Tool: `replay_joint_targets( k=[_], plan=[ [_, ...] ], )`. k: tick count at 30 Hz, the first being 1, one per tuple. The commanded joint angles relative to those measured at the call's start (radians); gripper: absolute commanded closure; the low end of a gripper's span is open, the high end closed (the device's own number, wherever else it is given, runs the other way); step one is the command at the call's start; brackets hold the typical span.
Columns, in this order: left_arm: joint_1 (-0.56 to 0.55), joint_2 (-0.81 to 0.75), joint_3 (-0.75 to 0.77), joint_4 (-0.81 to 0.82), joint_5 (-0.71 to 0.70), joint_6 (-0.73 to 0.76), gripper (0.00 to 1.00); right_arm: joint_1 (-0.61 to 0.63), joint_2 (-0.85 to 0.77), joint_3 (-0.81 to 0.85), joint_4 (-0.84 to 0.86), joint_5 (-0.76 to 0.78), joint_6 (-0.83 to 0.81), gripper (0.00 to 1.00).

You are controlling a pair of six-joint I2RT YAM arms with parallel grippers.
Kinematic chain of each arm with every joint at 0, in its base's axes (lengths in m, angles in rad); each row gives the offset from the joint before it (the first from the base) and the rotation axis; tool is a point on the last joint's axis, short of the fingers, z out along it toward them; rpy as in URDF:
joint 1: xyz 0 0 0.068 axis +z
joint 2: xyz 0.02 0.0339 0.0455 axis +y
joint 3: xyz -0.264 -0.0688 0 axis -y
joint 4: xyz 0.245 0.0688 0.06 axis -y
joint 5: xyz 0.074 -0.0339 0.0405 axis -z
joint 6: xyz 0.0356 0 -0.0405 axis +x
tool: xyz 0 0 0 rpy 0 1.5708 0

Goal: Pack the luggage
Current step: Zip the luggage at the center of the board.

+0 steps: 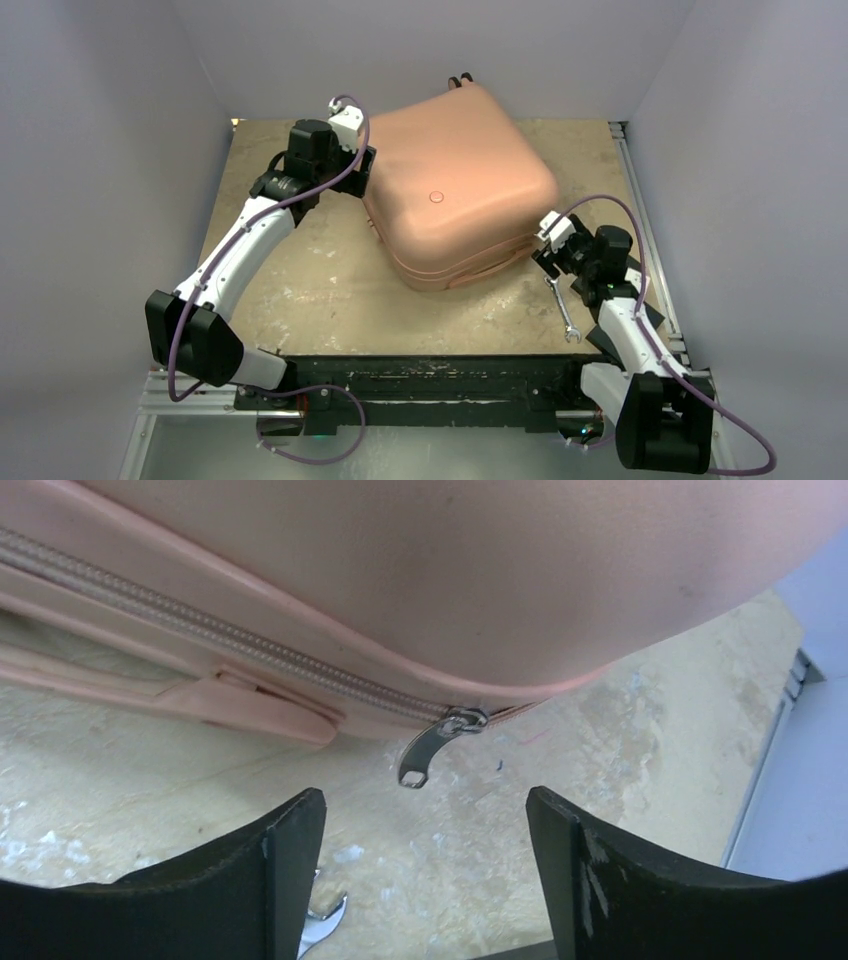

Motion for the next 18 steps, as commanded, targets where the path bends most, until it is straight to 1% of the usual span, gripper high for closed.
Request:
replay_joint_targets(
  k=[1,3,8,14,16,18],
  plan=[
    [-0.007,-0.003,0.023,0.037,0.023,0.005,0.22,0.002,-0.003,-0.029,0.202,-0.001,-0.010,0.26],
    [-0.007,-0.005,0.023,0.037,0.023,0.008,0.21,0.002,0.002,-0.045,0.248,-0.015,-0.012,0.28],
    [-0.008,0.004,0.029,0.036,0.023,0.010,0.21,0.006,0.014,-0.082,0.328,-0.043,-0.023,0.39],
    [-0.009,0.017,0.034,0.036,0.023,0.004,0.21,0.018,0.028,-0.094,0.376,-0.039,-0.034,0.42],
    [-0.009,0.017,0.035,0.036,0.023,0.004,0.21,0.021,0.038,-0.098,0.399,-0.014,-0.025,0.47],
    [-0.009,0.017,0.034,0.035,0.023,0.004,0.21,0.022,0.042,-0.105,0.422,0.012,-0.014,0.59]
  ],
)
